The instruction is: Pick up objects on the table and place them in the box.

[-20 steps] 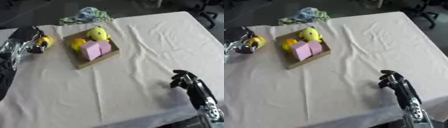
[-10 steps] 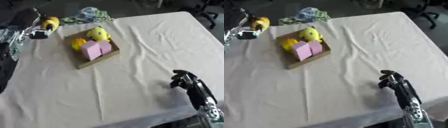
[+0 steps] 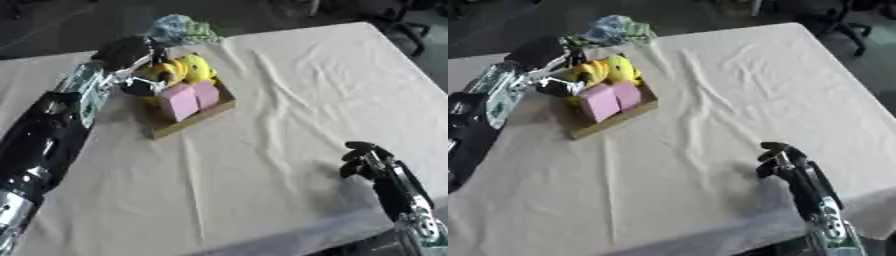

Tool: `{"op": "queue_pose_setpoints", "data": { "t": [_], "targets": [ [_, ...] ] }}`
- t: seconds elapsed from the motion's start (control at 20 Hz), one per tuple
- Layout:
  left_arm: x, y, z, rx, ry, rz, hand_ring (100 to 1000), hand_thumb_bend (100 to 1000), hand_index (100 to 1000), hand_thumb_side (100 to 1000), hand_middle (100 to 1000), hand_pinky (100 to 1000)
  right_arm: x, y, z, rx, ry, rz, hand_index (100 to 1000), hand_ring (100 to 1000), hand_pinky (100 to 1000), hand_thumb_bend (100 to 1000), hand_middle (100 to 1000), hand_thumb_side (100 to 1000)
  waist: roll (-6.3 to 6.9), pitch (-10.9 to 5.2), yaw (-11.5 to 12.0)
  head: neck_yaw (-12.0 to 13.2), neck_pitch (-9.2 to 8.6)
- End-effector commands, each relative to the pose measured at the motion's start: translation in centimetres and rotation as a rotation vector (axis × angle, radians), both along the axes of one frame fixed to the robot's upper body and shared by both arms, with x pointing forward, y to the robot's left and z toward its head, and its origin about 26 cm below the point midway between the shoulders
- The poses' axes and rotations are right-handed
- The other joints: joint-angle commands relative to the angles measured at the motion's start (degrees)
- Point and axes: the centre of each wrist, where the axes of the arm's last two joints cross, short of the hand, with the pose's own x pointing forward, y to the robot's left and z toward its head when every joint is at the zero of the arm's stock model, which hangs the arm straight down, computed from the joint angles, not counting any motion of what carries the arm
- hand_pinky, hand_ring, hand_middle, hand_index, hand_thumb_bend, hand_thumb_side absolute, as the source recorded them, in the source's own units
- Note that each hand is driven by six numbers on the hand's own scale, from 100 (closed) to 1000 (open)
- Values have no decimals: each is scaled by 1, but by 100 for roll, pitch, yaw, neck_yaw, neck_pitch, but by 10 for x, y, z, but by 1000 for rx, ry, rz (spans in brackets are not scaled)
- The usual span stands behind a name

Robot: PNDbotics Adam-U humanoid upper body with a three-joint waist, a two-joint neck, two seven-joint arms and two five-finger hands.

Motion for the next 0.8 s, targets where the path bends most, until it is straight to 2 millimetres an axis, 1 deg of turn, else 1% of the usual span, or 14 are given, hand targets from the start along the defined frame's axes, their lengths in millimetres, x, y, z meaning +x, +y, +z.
{"op": "queue_pose_setpoints", "data": {
  "t": [0.05,0.1,0.15,0.2,0.35,0.4,0.45,0.6,0.65,0.7,0.8],
  "targets": [
    [1,1,7,35,6,-12,592,100,776,249,613,694,2,-1,5,-5,-18,7,743,522,517,100,539,746,-101,-150,1,-17,-20],
    [1,3,7,45,14,-8,606,100,798,249,634,702,2,-1,5,-5,-17,6,743,522,518,100,539,746,-101,-152,7,-18,-20],
    [1,5,9,50,18,-3,634,100,844,252,680,719,2,-2,4,-6,-17,4,743,522,518,100,539,748,-100,-153,13,-19,-20],
    [1,7,12,49,13,5,652,111,867,255,707,732,2,-2,4,-6,-16,4,743,522,518,100,539,749,-100,-153,22,-24,-20],
    [-2,12,29,20,-27,5,687,110,894,492,755,760,1,-2,4,-8,-14,3,743,522,518,100,539,755,-95,-151,47,-40,-20],
    [-4,14,39,2,-51,-7,695,118,896,535,764,768,1,-3,4,-9,-13,0,743,522,518,100,539,756,-91,-148,59,-46,-20],
    [-6,16,49,-14,-72,-18,697,113,896,543,767,771,1,-3,4,-10,-13,-2,743,522,517,100,539,759,-87,-147,69,-53,-20],
    [-16,23,80,-69,-139,-53,697,102,881,521,771,775,1,-5,3,-13,-12,-7,743,522,517,100,539,760,-69,-143,107,-77,-20],
    [-21,26,89,-86,-154,-63,690,100,870,483,760,771,1,-5,4,-14,-12,-8,743,522,517,100,539,759,-64,-142,117,-87,-20],
    [-26,30,98,-107,-173,-73,665,100,851,412,724,760,1,-5,4,-14,-13,-10,743,522,517,100,539,759,-59,-141,130,-100,-20],
    [-39,38,111,-171,-206,-92,620,100,814,342,651,737,1,-6,4,-15,-15,-15,743,521,517,100,539,759,-49,-132,156,-114,-20]
  ]
}}
